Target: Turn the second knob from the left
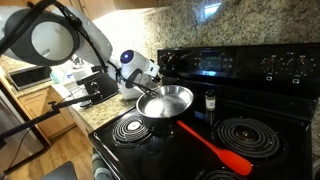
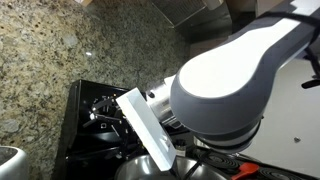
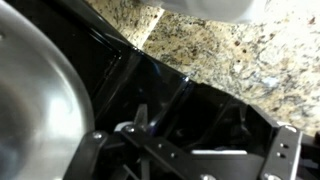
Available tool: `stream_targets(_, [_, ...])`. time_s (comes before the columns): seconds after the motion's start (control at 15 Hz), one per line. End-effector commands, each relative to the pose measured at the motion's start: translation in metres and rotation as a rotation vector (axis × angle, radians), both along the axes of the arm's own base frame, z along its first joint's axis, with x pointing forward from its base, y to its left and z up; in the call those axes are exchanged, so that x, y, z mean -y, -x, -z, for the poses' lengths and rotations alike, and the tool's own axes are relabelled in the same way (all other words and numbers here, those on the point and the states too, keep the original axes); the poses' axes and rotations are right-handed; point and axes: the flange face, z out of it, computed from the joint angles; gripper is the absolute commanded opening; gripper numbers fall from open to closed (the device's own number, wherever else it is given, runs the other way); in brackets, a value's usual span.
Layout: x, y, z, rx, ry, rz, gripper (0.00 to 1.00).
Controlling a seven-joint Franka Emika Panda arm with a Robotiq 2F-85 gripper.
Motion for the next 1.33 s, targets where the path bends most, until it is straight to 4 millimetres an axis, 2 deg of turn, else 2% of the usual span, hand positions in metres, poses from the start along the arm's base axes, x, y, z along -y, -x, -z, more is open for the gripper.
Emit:
stream_targets(0.0, [-0.042,0.024,-0.056,0.074,0.14,-0.095,1.0])
stream_targets(0.2, [-0.07,0.041,-0.096,0.16,0.264,-0.155,1.0])
stream_targets(0.27, [-0.072,0.044,-0.108,0.181,0.308,-0.153,1.0])
stream_targets(0.47, [-0.042,0.04,-0.129,0.204,0.442,-0.105,1.0])
stream_targets(0.93, [0.044,0.025,-0.15,0.154,0.748,0.108,1.0])
stream_targets(1.07, [0.057,0.03,-0.162,0.121,0.819,0.191,1.0])
stream_targets(1.2, [0.06,0.041,-0.176,0.092,0.866,0.286,1.0])
stream_targets(1.27, [0.065,0.044,-0.176,0.071,0.889,0.332,1.0])
